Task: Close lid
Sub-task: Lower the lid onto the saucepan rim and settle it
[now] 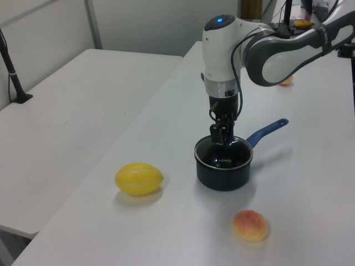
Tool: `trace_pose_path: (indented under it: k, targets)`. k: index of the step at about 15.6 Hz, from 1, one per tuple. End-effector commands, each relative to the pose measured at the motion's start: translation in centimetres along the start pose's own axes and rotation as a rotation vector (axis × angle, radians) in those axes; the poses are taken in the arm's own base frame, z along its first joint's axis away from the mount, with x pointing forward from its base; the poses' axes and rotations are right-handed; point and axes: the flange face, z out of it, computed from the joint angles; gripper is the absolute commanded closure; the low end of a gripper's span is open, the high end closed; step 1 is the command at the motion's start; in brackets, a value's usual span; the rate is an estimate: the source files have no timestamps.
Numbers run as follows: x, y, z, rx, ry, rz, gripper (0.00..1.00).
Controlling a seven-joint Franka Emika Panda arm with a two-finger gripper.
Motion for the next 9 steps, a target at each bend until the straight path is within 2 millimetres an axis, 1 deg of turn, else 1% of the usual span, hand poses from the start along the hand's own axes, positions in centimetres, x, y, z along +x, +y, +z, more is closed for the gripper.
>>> trace_pose_path:
  k: [1, 3, 5, 8, 9]
  targets:
    - [0.56, -0.45, -0.06, -0.008, 0.035, 0.010, 1.00]
    - [0.51, -0.49, 0.06, -0.013, 0.037, 0.007, 1.00]
    - [0.45, -0.52, 0.21, -0.014, 0.034, 0.006, 0.96]
    - [0.14, -0.92, 0.08, -0.010, 0.032, -0.003, 0.75]
    - [0.16, -0.83, -0.01, -0.007, 0.032, 0.000, 0.52]
